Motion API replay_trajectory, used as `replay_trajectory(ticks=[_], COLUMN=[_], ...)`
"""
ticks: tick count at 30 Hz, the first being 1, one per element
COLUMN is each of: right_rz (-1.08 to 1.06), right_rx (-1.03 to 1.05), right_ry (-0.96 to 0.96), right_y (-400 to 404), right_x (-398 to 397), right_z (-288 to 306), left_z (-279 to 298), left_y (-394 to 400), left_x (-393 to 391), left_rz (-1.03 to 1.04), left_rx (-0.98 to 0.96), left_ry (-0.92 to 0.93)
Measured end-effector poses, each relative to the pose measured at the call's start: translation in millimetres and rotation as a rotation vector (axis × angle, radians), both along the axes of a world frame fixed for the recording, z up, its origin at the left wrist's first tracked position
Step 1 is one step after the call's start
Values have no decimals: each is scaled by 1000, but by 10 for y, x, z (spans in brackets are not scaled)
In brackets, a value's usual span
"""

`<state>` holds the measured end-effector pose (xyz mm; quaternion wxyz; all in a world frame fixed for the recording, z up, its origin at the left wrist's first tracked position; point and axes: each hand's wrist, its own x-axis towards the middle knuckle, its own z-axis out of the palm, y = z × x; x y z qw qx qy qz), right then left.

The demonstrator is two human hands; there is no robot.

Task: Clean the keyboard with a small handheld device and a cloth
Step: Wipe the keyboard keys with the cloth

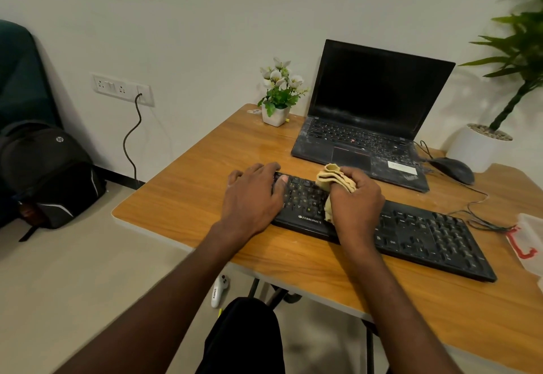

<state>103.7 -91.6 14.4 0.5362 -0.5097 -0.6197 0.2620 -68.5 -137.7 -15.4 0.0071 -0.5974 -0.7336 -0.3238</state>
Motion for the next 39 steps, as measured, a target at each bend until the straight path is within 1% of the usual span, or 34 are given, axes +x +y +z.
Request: replay_trajectory(ticks=[4,7,10,13,17,23,27,32,36,37,39], right_rz=[77,66,56,15,14,41,18,3,29,31,17], right_rx=[-15,-6,14,23,3,45,-13,-34,-78,-89,-120], right_ry=[-81,-139,-128,-48,-147,-88,-167,-105,-169,-144,-33], right_y=[-26,-41,-57,-47,-53,-77,-94,-103,-105,-95,-85], right_x=[-16,-26,-31,-15,-29,-32,-51,-39,-71,-75,-60], right_z=[22,10,6,15,4,18,21,36,27,29,60], left_z=[-18,-27,-38,-47,-53,-76,-50,-17,-48,-50,-40], left_y=[31,37,42,51,55,52,27,2,-10,-1,9], left_x=[-13,-18,-23,-25,-16,-37,-16,-12,-37,-47,-42], left_rz=[13,14,14,11,21,20,23,20,31,30,28], left_rx=[-2,-2,5,7,9,26,20,13,14,17,17], left_ry=[-27,-40,-47,-42,-25,-28,-36,-55,-59,-59,-63])
